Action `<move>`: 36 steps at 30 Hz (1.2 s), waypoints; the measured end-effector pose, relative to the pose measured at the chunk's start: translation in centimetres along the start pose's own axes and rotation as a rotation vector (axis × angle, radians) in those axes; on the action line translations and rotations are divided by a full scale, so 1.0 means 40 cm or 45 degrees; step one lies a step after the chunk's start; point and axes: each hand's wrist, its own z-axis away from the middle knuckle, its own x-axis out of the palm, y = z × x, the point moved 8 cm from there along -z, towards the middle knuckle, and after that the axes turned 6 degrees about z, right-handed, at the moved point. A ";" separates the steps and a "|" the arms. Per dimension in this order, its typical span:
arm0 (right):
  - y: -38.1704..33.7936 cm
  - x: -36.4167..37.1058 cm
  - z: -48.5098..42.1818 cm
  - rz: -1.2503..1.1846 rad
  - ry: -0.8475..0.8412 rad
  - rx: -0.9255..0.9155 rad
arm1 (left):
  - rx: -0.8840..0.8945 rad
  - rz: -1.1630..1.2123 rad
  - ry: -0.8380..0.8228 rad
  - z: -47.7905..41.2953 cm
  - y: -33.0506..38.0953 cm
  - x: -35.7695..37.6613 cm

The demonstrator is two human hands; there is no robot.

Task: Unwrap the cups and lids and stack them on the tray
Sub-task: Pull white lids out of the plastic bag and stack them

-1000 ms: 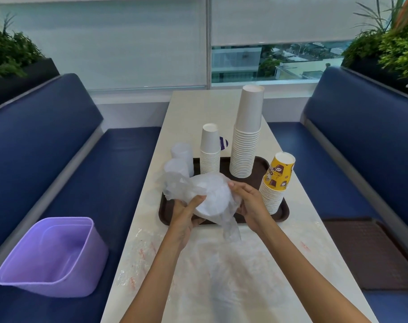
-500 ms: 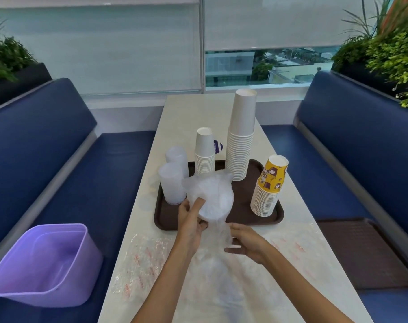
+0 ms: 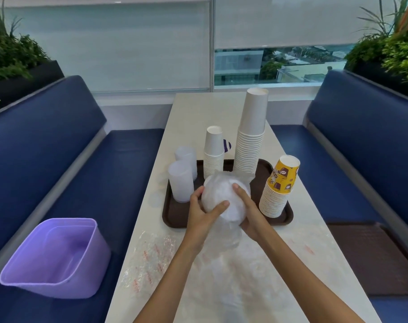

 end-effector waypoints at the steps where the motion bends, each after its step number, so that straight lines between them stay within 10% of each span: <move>1: 0.014 -0.006 -0.003 -0.089 -0.004 0.047 | 0.021 -0.047 -0.044 0.005 0.003 0.003; 13: 0.039 0.039 0.051 -0.558 -0.266 0.202 | 0.690 -0.487 -0.007 0.031 0.113 0.016; 22: 0.054 0.003 0.029 -0.560 -0.064 0.266 | 0.813 -0.582 0.166 0.040 0.122 -0.029; 31: 0.018 -0.005 0.010 -0.701 -0.048 0.232 | 0.528 -1.092 -0.442 0.089 -0.069 0.021; 36: 0.010 -0.017 0.017 -0.596 -0.029 0.208 | 0.377 -0.430 0.146 0.068 0.025 -0.070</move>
